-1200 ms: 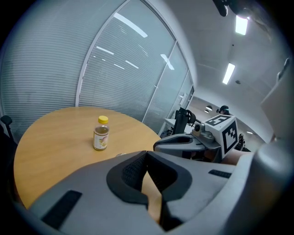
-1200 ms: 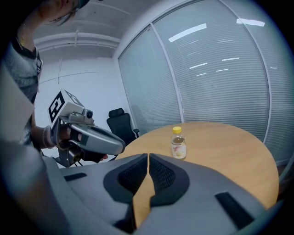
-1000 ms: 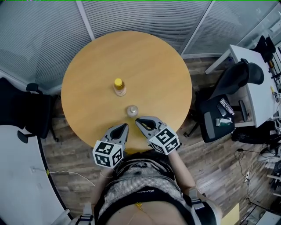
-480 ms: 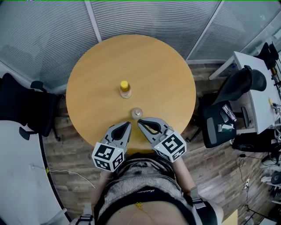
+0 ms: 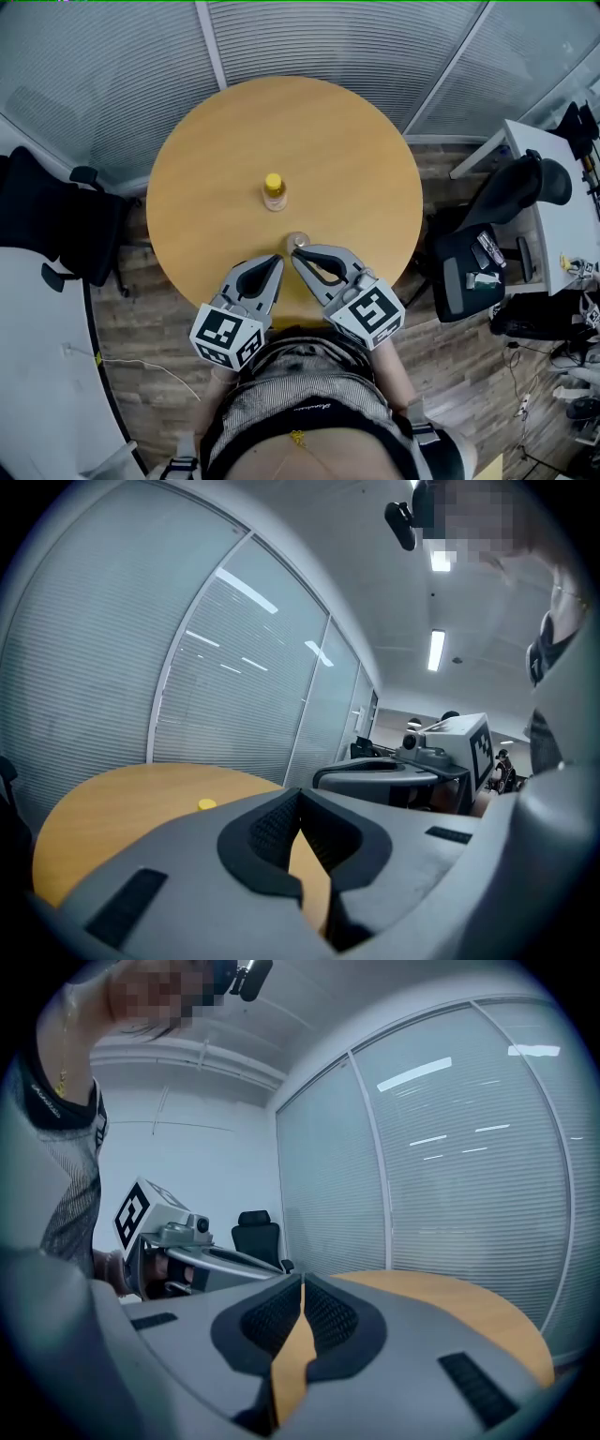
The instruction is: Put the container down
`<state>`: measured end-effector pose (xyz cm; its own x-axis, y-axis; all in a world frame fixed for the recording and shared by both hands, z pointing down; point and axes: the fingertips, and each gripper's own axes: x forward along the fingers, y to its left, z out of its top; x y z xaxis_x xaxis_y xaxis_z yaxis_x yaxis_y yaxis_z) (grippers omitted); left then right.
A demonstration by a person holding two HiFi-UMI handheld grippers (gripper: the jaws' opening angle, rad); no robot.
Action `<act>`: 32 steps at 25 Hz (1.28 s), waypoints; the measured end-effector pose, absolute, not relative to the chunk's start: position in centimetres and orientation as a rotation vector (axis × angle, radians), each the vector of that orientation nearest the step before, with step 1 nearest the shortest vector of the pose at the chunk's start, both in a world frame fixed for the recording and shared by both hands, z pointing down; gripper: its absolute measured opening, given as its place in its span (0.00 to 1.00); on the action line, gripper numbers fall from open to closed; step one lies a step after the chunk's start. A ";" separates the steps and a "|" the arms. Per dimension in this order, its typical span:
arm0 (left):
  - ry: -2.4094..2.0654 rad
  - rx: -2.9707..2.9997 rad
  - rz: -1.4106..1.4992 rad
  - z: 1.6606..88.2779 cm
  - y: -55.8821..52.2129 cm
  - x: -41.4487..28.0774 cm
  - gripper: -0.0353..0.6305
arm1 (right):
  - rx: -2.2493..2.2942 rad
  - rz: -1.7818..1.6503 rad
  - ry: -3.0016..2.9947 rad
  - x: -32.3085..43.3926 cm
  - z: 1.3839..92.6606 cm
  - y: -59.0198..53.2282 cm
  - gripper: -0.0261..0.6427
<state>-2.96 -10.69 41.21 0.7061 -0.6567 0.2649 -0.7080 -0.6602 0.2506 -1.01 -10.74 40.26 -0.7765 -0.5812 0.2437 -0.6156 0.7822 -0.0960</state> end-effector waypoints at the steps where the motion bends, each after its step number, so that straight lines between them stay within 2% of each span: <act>1: -1.072 2.586 0.215 41.0 -10.7 -2.9 0.08 | 0.940 0.250 -2.778 -1.0 40.1 -10.7 0.08; 32: -1.064 2.589 0.214 40.9 -11.1 -2.1 0.09 | 0.947 0.265 -2.774 0.3 40.5 -11.2 0.08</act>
<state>-2.05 -11.14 40.95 0.7095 -0.6545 0.2613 -0.7046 -0.6653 0.2466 0.28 -11.18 40.49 -0.7751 -0.5830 0.2434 -0.6186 0.7787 -0.1048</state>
